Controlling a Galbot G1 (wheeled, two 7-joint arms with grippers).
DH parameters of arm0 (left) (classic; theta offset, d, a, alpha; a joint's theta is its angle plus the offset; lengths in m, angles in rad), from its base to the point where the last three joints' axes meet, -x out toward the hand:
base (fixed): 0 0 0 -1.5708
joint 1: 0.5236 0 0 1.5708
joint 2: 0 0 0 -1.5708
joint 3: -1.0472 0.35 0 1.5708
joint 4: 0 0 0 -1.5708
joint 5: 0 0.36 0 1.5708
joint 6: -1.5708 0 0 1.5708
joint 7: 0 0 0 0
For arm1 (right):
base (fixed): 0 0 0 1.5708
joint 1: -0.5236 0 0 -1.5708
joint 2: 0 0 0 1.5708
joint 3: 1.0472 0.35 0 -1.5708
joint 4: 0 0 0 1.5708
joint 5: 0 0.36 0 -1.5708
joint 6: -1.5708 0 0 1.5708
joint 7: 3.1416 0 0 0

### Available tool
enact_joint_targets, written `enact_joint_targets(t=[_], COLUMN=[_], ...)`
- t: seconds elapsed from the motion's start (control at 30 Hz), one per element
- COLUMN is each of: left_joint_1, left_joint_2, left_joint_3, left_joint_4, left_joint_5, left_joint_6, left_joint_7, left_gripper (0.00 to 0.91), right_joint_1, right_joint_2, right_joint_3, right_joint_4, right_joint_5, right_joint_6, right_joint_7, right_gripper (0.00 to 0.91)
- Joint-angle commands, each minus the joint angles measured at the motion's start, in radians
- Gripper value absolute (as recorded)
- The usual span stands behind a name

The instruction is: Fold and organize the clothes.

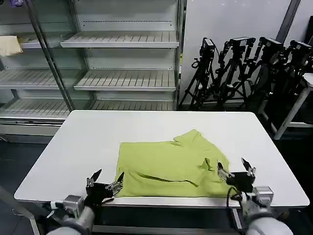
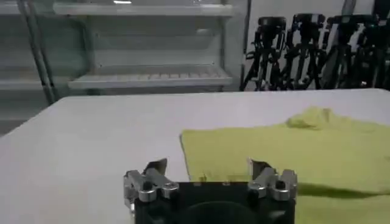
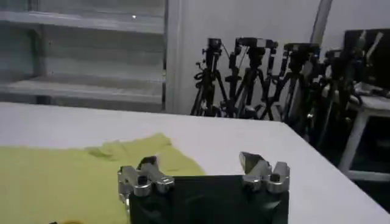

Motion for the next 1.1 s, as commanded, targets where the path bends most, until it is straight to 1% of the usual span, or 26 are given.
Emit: enact_joint_targets(t=[0.03,0.17,0.2,0.27,0.33,0.47,0.57,0.67,0.93,1.1], left_joint_1=[-0.397,-0.507,-0.515,-0.571,-0.600,-0.658,-0.677,-0.690,-0.716,-0.724], left_joint_2=[0.070,0.063,0.060,0.046,0.032,-0.005,-0.019,-0.031,-0.050,-0.049], left_joint_3=[0.178,0.247,0.255,0.288,0.309,0.340,0.362,0.380,0.387,0.407], left_joint_4=[0.279,0.375,0.385,0.433,0.461,0.538,0.564,0.588,0.642,0.666], left_joint_5=[-0.131,-0.139,-0.140,-0.152,-0.155,-0.203,-0.234,-0.236,-0.239,-0.267], left_joint_6=[0.000,0.001,0.001,0.001,0.002,0.002,0.003,0.003,0.002,0.002], left_joint_7=[-0.097,-0.126,-0.130,-0.150,-0.162,-0.223,-0.237,-0.239,-0.244,-0.252], left_gripper=[0.907,0.907,0.907,0.907,0.907,0.907,0.907,0.907,0.907,0.907], right_joint_1=[0.407,0.507,0.527,0.569,0.594,0.641,0.673,0.693,0.737,0.760], right_joint_2=[-0.019,-0.007,-0.005,0.001,0.005,0.009,0.014,0.027,0.064,0.080], right_joint_3=[-0.210,-0.261,-0.272,-0.293,-0.305,-0.334,-0.357,-0.367,-0.392,-0.395], right_joint_4=[-0.305,-0.424,-0.454,-0.518,-0.551,-0.621,-0.687,-0.737,-0.816,-0.860], right_joint_5=[0.131,0.180,0.189,0.220,0.235,0.258,0.285,0.288,0.288,0.306], right_joint_6=[-0.012,-0.011,-0.011,-0.012,-0.012,-0.014,-0.015,-0.014,-0.014,-0.015], right_joint_7=[0.077,0.134,0.144,0.155,0.162,0.153,0.148,0.143,0.127,0.117], right_gripper=[0.907,0.907,0.907,0.907,0.907,0.907,0.907,0.907,0.907,0.907])
